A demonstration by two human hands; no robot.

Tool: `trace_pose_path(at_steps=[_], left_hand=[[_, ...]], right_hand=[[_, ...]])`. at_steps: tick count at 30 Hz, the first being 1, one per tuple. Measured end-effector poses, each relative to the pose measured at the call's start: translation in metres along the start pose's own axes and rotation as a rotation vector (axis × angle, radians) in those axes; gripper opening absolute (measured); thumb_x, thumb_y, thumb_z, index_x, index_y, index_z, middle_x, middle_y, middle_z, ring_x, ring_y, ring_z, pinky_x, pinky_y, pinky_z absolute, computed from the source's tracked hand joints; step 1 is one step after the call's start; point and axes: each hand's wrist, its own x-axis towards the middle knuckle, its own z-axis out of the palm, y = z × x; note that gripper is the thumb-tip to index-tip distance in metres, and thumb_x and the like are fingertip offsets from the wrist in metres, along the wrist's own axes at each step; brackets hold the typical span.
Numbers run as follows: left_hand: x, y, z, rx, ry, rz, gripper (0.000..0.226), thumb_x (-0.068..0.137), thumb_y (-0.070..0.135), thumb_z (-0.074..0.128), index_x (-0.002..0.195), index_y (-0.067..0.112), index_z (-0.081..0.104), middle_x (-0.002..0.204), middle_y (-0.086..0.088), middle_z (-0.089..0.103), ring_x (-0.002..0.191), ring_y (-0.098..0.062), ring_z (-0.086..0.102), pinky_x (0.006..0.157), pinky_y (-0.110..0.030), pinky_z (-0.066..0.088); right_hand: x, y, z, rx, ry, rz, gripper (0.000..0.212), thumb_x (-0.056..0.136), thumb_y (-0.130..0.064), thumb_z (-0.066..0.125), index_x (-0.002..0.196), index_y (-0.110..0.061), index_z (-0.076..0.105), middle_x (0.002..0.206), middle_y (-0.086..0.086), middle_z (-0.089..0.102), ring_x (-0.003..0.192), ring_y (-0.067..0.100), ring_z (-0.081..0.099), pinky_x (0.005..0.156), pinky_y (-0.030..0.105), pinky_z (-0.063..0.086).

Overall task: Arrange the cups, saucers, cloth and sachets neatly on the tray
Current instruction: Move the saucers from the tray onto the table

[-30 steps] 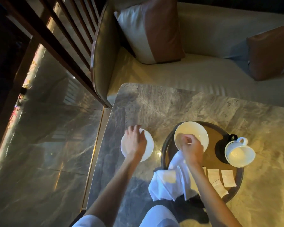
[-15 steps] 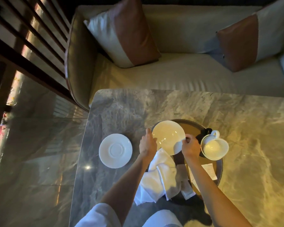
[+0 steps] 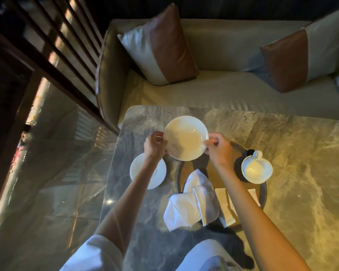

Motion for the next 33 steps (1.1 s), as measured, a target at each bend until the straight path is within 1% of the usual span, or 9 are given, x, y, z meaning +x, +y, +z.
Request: trace_pose_path(at_steps=[4, 6, 9, 11, 13, 16, 19, 26, 33], left_hand=[[-0.037, -0.06, -0.064, -0.022, 0.058, -0.128, 0.024, 0.078, -0.004, 0.062, 0.099, 0.006, 0.068, 0.092, -0.014, 0.071, 0.068, -0.021, 0.067, 0.047, -0.023, 0.057], [-0.059, -0.099, -0.088, 0.043, 0.084, -0.216, 0.027, 0.074, -0.004, 0.06, 0.097, 0.007, 0.07, 0.087, -0.014, 0.072, 0.061, -0.02, 0.067, 0.049, -0.029, 0.06], [-0.092, -0.154, -0.112, 0.015, 0.047, -0.326, 0.028, 0.073, -0.007, 0.057, 0.095, 0.005, 0.069, 0.089, -0.019, 0.072, 0.068, -0.03, 0.07, 0.06, -0.05, 0.062], [-0.112, -0.182, -0.122, 0.023, 0.026, -0.358, 0.027, 0.075, -0.007, 0.057, 0.096, 0.005, 0.068, 0.091, -0.019, 0.072, 0.071, -0.03, 0.07, 0.061, -0.051, 0.062], [-0.126, -0.203, -0.126, 0.043, 0.023, -0.366, 0.028, 0.076, -0.007, 0.058, 0.099, 0.005, 0.068, 0.09, -0.016, 0.072, 0.066, -0.027, 0.07, 0.054, -0.044, 0.062], [-0.135, -0.219, -0.126, 0.045, 0.006, -0.348, 0.029, 0.079, -0.007, 0.061, 0.105, 0.004, 0.067, 0.096, -0.015, 0.071, 0.072, -0.026, 0.069, 0.049, -0.032, 0.061], [-0.136, -0.228, -0.124, 0.047, -0.018, -0.333, 0.027, 0.082, -0.007, 0.063, 0.107, 0.004, 0.067, 0.102, -0.015, 0.07, 0.078, -0.027, 0.069, 0.057, -0.039, 0.062], [-0.133, -0.24, -0.123, 0.046, -0.017, -0.329, 0.028, 0.083, -0.008, 0.061, 0.107, 0.004, 0.065, 0.106, -0.016, 0.069, 0.075, -0.026, 0.066, 0.062, -0.044, 0.062], [-0.139, -0.248, -0.123, 0.016, -0.047, -0.376, 0.03, 0.084, -0.008, 0.062, 0.111, 0.004, 0.065, 0.111, -0.015, 0.068, 0.084, -0.027, 0.067, 0.067, -0.045, 0.063]], right_hand=[[-0.064, 0.025, 0.049, 0.059, -0.165, 0.12, 0.016, 0.087, 0.004, 0.06, 0.097, -0.01, 0.062, 0.08, 0.006, 0.063, 0.082, 0.028, 0.066, 0.076, 0.05, 0.06], [-0.101, 0.05, 0.068, -0.03, -0.207, 0.149, 0.015, 0.086, 0.001, 0.063, 0.094, -0.013, 0.063, 0.085, 0.008, 0.067, 0.088, 0.031, 0.069, 0.076, 0.046, 0.061], [-0.148, 0.083, 0.085, -0.052, -0.246, 0.266, 0.015, 0.085, 0.001, 0.065, 0.094, -0.012, 0.065, 0.094, 0.013, 0.07, 0.092, 0.033, 0.07, 0.059, 0.028, 0.06], [-0.172, 0.099, 0.093, -0.097, -0.251, 0.33, 0.015, 0.086, 0.001, 0.067, 0.097, -0.01, 0.065, 0.1, 0.014, 0.069, 0.092, 0.034, 0.07, 0.055, 0.023, 0.058], [-0.189, 0.113, 0.098, -0.145, -0.245, 0.351, 0.016, 0.087, 0.0, 0.067, 0.1, -0.009, 0.064, 0.104, 0.014, 0.068, 0.092, 0.035, 0.069, 0.059, 0.028, 0.058], [-0.2, 0.126, 0.102, -0.188, -0.216, 0.369, 0.018, 0.087, -0.001, 0.067, 0.101, -0.011, 0.063, 0.105, 0.01, 0.066, 0.095, 0.035, 0.068, 0.067, 0.034, 0.06], [-0.204, 0.132, 0.105, -0.234, -0.193, 0.375, 0.022, 0.087, -0.001, 0.068, 0.107, -0.008, 0.065, 0.104, 0.006, 0.064, 0.097, 0.032, 0.067, 0.076, 0.042, 0.062], [-0.207, 0.135, 0.114, -0.272, -0.167, 0.382, 0.018, 0.087, 0.003, 0.066, 0.095, -0.013, 0.06, 0.099, 0.007, 0.064, 0.095, 0.029, 0.065, 0.065, 0.04, 0.063], [-0.213, 0.144, 0.116, -0.261, -0.183, 0.443, 0.017, 0.088, 0.006, 0.062, 0.097, -0.008, 0.061, 0.101, 0.011, 0.063, 0.097, 0.032, 0.065, 0.077, 0.05, 0.061]])
